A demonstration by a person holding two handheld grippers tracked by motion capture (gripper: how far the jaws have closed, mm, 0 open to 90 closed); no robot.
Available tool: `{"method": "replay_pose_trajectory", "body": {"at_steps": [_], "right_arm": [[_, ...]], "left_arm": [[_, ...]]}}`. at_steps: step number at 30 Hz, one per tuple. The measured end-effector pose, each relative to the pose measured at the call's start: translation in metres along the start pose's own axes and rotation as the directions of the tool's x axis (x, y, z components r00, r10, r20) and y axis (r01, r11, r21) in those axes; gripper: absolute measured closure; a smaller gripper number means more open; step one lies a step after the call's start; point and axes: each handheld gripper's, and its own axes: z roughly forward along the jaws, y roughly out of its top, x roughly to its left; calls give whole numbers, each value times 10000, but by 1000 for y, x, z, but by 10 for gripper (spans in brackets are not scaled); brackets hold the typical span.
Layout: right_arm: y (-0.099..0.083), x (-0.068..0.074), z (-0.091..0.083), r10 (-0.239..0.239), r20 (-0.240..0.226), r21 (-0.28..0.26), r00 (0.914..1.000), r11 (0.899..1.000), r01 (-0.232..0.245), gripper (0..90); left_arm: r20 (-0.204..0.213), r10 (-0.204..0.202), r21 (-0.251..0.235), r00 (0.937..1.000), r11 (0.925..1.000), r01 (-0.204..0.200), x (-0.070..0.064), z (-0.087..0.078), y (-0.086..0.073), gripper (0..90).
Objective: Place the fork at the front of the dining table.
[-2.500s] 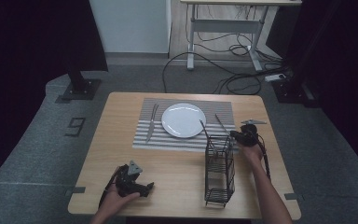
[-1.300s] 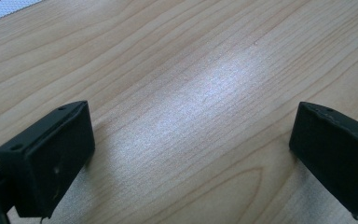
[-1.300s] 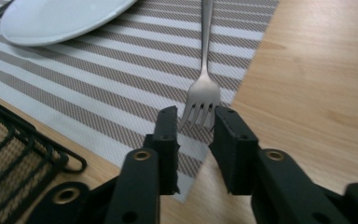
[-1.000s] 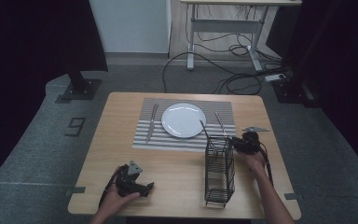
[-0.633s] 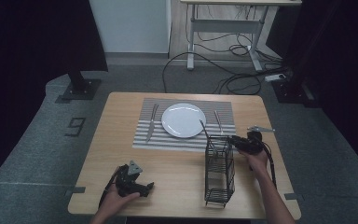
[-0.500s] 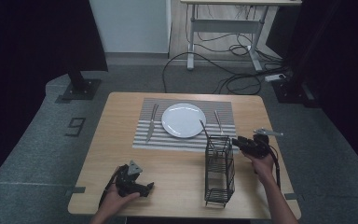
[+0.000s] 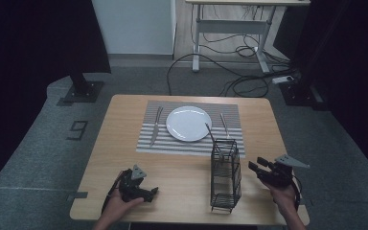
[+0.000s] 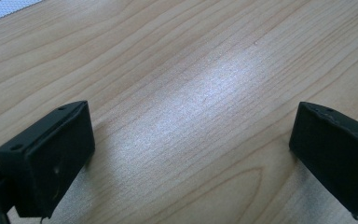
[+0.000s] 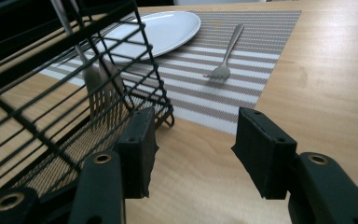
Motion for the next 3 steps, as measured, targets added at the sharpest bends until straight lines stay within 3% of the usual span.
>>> {"method": "replay_pose_trajectory", "body": {"at_steps": [3], "right_arm": [[-1,0,-2,-77,31,76,10000,9999,76,459]], "left_arm": [[-1,0,0,10000,10000,0,0,0,0,0]]}}
